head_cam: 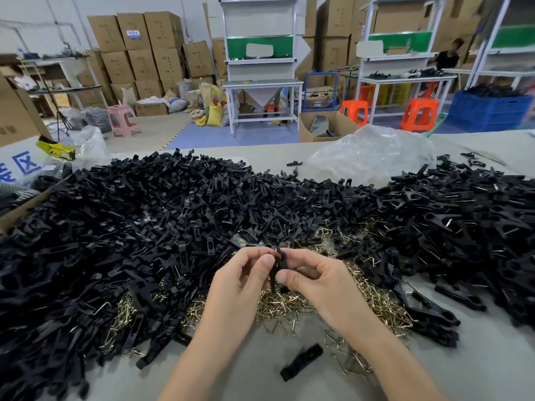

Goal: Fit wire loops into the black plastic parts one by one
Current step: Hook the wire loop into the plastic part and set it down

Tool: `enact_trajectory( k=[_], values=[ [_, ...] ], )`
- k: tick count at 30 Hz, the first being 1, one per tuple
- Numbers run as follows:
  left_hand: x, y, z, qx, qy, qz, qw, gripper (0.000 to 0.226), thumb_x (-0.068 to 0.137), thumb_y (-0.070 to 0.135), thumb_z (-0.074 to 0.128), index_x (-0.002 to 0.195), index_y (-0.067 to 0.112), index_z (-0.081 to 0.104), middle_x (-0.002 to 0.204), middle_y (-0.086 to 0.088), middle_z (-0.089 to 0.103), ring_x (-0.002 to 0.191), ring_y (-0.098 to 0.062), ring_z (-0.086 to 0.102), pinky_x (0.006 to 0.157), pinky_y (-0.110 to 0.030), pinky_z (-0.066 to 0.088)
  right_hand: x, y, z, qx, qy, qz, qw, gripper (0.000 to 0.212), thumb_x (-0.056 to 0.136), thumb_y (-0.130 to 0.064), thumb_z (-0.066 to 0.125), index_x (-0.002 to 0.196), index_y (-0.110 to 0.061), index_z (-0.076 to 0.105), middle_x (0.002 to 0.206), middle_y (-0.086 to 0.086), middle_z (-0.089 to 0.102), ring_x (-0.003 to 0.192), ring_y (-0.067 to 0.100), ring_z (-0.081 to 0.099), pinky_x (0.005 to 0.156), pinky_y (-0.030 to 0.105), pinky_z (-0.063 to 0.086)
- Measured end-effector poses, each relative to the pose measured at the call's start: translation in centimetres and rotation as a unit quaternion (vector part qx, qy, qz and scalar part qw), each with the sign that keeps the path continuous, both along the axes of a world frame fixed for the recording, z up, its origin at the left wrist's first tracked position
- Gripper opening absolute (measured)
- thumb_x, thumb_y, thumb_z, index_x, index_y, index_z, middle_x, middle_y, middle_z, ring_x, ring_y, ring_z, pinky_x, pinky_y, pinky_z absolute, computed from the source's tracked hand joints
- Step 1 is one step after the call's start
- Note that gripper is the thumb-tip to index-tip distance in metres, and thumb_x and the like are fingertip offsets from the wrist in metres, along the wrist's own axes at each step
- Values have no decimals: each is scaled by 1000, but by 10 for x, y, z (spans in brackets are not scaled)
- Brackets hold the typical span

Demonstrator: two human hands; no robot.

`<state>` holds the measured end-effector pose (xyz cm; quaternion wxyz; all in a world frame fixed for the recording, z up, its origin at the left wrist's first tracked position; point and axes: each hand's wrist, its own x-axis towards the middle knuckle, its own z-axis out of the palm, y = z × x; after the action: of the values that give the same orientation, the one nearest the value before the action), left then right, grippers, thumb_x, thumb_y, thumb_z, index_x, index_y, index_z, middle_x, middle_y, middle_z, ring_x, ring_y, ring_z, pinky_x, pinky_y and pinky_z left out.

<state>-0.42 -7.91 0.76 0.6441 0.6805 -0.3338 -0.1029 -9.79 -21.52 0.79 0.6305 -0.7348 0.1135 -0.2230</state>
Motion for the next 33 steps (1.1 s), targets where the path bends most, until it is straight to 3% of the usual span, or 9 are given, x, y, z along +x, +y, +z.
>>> enact_trajectory(
  k=[3,8,11,16,20,24,28,33],
  values=[
    [0,0,1,-6,24,-1,1000,25,86,48,57,96,31,73,68,6,68,62,-3,60,58,-14,46,1,-1,-1,42,-9,9,999,34,75,-34,79,108,-38,76,101,-6,78,94,10,73,82,20,56],
    [2,-1,0,-13,49,2,999,25,83,55,58,95,37,71,69,-6,68,66,-13,62,69,-36,54,1,-2,-4,80,-7,14,997,36,73,-35,81,108,-38,76,103,1,77,91,19,73,85,30,60],
    [2,-2,1,-12,54,2,998,22,86,50,58,93,35,72,67,1,67,65,-11,63,66,-25,53,2,-1,-5,73,-2,21,997,36,73,-35,81,109,-34,75,100,2,77,86,24,72,86,34,60],
    [1,-2,1,-14,59,-4,998,29,87,45,59,97,22,74,68,6,67,65,-9,63,63,-17,51,3,-1,-4,83,-3,25,996,33,73,-34,80,105,-39,75,94,-8,76,81,11,70,79,24,57],
    [0,-2,2,-15,67,-6,998,30,87,45,59,95,21,75,67,4,67,64,-8,62,64,-19,53,5,0,-6,77,-3,32,997,32,72,-34,81,102,-41,75,86,-12,72,77,12,68,78,23,57],
    [-2,-4,2,-30,83,-9,996,30,86,43,60,99,19,74,70,8,69,64,-9,62,64,-21,54,5,-1,-7,75,-9,41,996,28,74,-31,81,101,-34,76,92,-3,74,82,14,68,78,25,57],
    [-5,-7,0,-59,104,-6,993,18,98,24,56,111,16,66,72,8,66,66,-11,60,66,-22,54,3,-2,-6,84,-8,28,996,28,73,-28,81,101,-26,77,97,5,76,82,14,68,76,25,58],
    [-7,-7,-1,-49,78,0,996,12,101,12,56,100,12,68,68,10,65,63,-5,58,62,-16,50,0,-3,-4,41,12,29,999,25,85,-12,79,104,-27,76,96,-4,78,86,10,71,77,21,56]
  ],
)
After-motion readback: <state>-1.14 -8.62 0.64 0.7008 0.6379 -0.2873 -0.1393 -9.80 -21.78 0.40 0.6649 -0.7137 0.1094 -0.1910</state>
